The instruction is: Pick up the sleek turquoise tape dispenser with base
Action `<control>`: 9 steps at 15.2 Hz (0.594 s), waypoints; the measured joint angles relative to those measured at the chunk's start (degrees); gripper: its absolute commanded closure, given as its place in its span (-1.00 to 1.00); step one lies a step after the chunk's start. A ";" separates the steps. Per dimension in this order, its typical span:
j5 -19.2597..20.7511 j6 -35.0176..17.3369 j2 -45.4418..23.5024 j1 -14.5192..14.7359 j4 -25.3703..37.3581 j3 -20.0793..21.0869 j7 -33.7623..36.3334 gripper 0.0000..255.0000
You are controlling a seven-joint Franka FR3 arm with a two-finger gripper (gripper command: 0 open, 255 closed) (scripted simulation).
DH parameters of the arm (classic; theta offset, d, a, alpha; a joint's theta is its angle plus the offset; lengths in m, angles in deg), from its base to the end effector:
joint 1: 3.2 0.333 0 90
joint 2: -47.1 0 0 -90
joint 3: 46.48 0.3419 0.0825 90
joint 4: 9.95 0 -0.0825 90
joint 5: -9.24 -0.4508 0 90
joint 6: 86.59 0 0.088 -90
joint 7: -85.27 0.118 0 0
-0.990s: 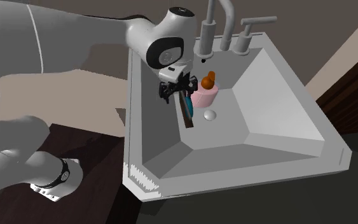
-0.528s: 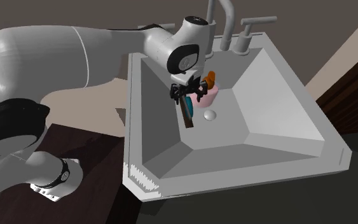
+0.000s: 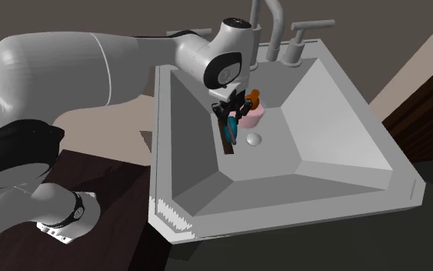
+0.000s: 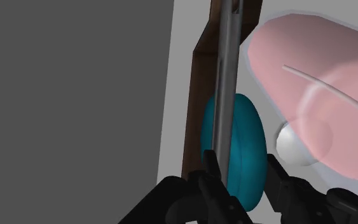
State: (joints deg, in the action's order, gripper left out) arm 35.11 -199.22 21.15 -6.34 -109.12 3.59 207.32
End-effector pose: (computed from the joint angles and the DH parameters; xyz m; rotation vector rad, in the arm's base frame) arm 0.5420 0.4522 0.3760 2.5842 -1.7091 0.1006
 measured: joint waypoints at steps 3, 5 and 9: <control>0.06 -0.07 -0.11 -0.01 -0.10 -0.01 0.02 1.00; 0.66 0.32 -0.43 0.74 0.52 -0.40 0.39 1.00; -0.55 -2.00 0.64 -0.69 -1.48 0.05 -0.40 1.00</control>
State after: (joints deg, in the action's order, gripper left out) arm 34.57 -201.22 21.79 -7.02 -110.60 3.64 206.92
